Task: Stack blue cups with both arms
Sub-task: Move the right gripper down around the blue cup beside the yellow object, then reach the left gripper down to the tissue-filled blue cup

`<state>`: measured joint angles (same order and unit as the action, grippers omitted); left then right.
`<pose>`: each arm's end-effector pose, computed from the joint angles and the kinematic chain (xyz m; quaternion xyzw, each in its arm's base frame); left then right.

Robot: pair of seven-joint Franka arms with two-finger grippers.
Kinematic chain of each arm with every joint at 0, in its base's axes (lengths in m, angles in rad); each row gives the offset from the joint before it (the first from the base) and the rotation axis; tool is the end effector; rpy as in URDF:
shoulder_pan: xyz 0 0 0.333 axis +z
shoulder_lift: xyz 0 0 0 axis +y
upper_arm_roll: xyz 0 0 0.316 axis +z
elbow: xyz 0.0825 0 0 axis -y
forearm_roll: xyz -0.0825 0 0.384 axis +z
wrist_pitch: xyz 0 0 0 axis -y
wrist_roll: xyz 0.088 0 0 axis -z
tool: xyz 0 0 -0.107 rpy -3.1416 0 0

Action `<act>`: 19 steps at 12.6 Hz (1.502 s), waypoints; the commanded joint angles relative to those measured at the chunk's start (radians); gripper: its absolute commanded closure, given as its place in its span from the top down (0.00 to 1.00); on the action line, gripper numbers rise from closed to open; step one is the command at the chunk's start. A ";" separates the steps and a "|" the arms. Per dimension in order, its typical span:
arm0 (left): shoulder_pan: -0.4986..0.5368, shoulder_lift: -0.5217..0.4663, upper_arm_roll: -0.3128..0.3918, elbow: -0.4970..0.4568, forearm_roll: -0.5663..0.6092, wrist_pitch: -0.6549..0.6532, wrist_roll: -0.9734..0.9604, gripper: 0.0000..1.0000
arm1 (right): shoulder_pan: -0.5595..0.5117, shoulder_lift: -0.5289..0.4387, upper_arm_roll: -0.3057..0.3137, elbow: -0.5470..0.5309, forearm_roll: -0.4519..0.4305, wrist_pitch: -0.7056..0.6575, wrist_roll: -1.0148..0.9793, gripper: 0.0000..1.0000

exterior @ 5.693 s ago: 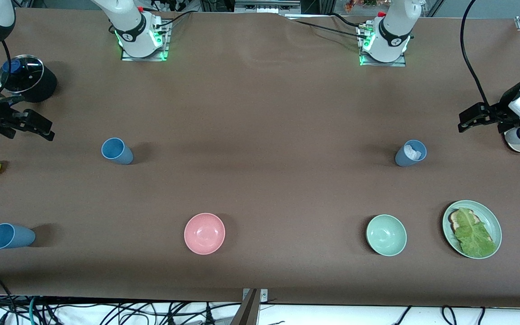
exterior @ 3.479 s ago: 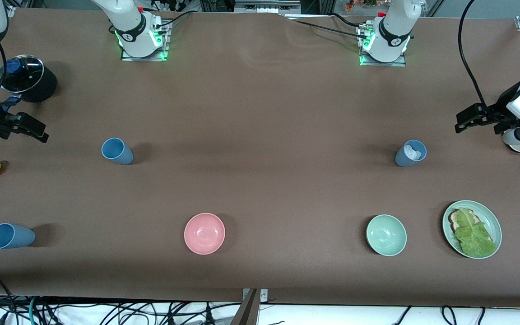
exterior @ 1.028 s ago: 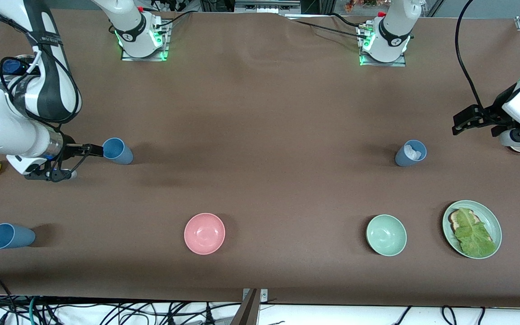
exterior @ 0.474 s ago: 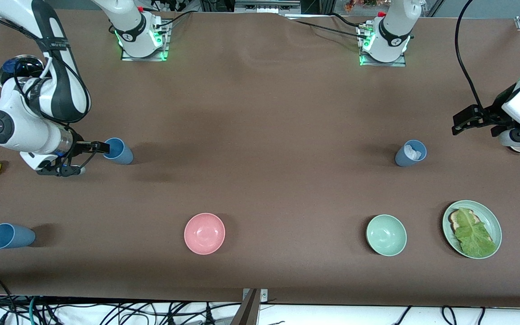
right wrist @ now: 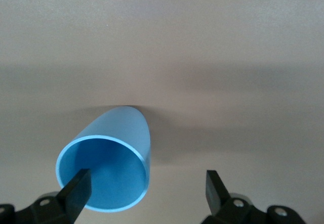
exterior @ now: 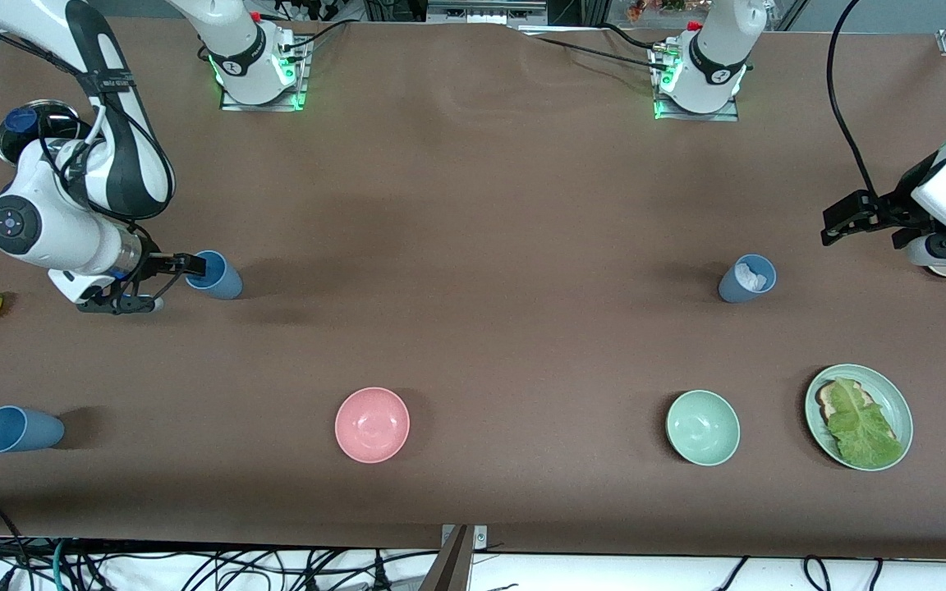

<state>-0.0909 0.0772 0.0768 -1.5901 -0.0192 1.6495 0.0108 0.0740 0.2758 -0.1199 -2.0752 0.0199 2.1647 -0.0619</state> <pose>0.5827 -0.0117 0.5784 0.9999 -0.0117 -0.0088 0.0066 0.5626 -0.0242 0.2827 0.9957 0.0024 -0.0923 0.0038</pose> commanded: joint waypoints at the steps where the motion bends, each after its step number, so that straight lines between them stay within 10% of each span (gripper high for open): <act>1: -0.006 0.001 0.003 0.006 -0.100 -0.008 0.026 1.00 | -0.006 -0.033 0.002 -0.036 0.018 0.015 -0.025 1.00; 11: -0.133 0.297 -0.003 -0.034 -0.002 -0.001 0.066 1.00 | -0.006 -0.033 0.003 -0.036 0.018 0.017 -0.025 1.00; 19: -0.130 0.312 -0.069 -0.243 -0.004 0.254 0.014 1.00 | -0.006 -0.029 0.002 -0.078 0.018 0.066 -0.025 0.95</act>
<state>-0.2330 0.4154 0.0178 -1.8015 -0.0419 1.8922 0.0391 0.0739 0.2703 -0.1199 -2.1253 0.0201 2.2118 -0.0621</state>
